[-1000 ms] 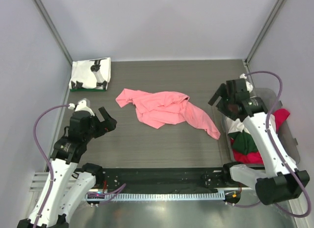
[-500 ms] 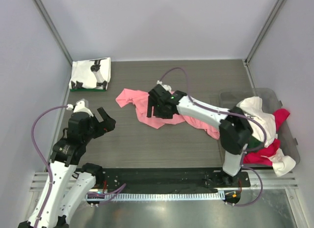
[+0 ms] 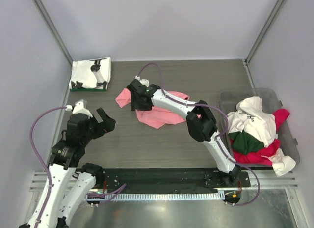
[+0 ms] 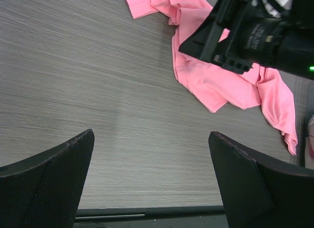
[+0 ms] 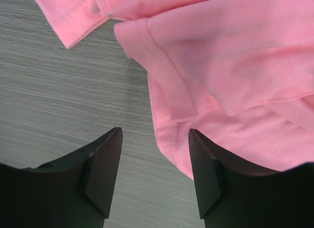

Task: Fold and stack the t-shirts
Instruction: Flatten the tshirt out

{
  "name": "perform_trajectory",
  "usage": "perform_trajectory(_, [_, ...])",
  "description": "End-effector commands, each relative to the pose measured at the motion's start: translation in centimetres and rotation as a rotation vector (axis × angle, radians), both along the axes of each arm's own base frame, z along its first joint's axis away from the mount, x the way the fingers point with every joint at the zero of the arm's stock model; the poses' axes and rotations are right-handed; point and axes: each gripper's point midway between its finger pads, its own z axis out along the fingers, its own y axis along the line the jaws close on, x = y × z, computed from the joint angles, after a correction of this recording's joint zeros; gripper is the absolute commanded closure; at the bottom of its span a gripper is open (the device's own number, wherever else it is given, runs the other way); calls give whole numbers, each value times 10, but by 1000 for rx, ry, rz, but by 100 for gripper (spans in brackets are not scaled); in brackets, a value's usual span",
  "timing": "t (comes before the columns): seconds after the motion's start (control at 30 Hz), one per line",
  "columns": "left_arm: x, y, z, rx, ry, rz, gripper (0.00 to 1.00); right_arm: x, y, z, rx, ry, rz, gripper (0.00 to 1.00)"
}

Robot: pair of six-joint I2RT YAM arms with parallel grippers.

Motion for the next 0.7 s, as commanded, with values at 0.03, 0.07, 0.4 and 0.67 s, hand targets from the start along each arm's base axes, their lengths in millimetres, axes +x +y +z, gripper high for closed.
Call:
perform_trajectory(0.03, [2, -3, 14, -14, -60, -15, 0, 4, -3, -7, -96, -24, 16, 39])
perform_trajectory(0.07, [2, -3, 15, -16, -64, -20, 0, 5, -1, -6, -92, -28, 17, 41])
perform_trajectory(0.4, [1, -5, 17, -23, -78, -32, 0, 11, -6, -35, -189, -27, 10, 50])
perform_trajectory(0.67, [0, -6, 19, -28, -85, -36, 0, 22, -9, -15, -195, -82, -19, 55])
